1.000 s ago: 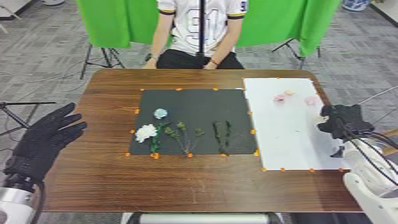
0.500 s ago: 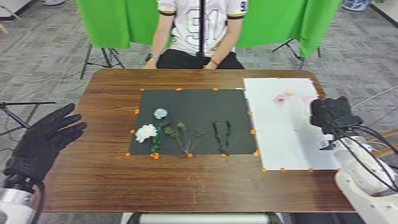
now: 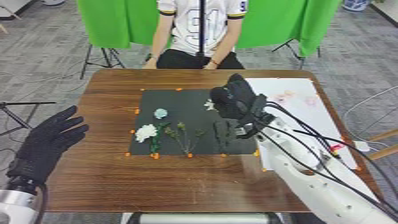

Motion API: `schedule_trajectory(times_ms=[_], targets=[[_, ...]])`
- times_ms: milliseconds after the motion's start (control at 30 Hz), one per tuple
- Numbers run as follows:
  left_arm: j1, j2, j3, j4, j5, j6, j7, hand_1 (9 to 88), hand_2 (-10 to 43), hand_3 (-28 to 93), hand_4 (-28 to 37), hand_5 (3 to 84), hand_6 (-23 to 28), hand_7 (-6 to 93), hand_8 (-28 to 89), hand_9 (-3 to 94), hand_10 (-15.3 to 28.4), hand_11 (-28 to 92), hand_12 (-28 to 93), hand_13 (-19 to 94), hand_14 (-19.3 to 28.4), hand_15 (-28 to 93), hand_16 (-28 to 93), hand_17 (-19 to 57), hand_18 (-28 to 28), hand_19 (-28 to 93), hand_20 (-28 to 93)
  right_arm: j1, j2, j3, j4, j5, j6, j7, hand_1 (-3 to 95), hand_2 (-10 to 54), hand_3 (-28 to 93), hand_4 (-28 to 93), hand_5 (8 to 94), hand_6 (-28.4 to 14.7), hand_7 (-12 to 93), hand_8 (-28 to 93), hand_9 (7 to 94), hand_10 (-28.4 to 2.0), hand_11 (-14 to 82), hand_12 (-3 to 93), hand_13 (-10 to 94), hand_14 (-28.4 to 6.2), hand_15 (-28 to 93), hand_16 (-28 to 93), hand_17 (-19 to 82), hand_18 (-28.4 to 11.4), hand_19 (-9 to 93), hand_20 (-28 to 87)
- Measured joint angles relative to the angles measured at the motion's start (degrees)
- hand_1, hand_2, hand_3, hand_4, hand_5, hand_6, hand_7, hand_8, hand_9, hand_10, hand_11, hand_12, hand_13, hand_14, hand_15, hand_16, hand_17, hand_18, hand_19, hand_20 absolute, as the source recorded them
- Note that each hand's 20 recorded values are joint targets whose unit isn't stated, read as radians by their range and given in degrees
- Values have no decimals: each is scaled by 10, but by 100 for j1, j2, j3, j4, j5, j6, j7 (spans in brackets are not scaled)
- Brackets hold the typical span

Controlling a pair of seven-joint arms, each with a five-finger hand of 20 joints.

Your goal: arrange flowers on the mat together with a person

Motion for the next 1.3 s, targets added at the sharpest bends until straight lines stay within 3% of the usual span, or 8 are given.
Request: schedule_trajectory(times_ms=[433, 733, 1300], targets=[[-97, 32, 144, 22, 2, 14, -21, 264, 5, 707, -242, 334, 43, 159, -81, 300, 129, 203, 195, 250, 157, 332, 24, -71, 230, 484, 154, 1210, -1064, -1274, 910, -60, -715, -286, 501, -95, 785, -283, 642, 49, 558, -27, 772, -61, 290, 554, 669, -43, 608, 397, 255, -153, 645, 450], [-165, 77, 178, 53, 2, 13, -27, 264, 4, 709, -243, 333, 42, 159, -81, 300, 128, 202, 196, 250, 157, 333, 24, -72, 232, 485, 154, 1429, -1505, -1695, 1585, -526, -744, -241, 504, -95, 774, -283, 644, 51, 554, -34, 760, -57, 284, 556, 656, -42, 601, 400, 250, -152, 641, 449], [-171, 124, 179, 54, 0, 14, -20, 263, 3, 709, -243, 334, 43, 159, -81, 300, 130, 204, 195, 250, 157, 333, 24, -72, 230, 482, 154, 1535, -1594, -1666, 1721, -1033, -837, -34, 499, -95, 770, -283, 643, 59, 544, -33, 745, -56, 279, 550, 633, -42, 589, 406, 238, -152, 630, 447]])
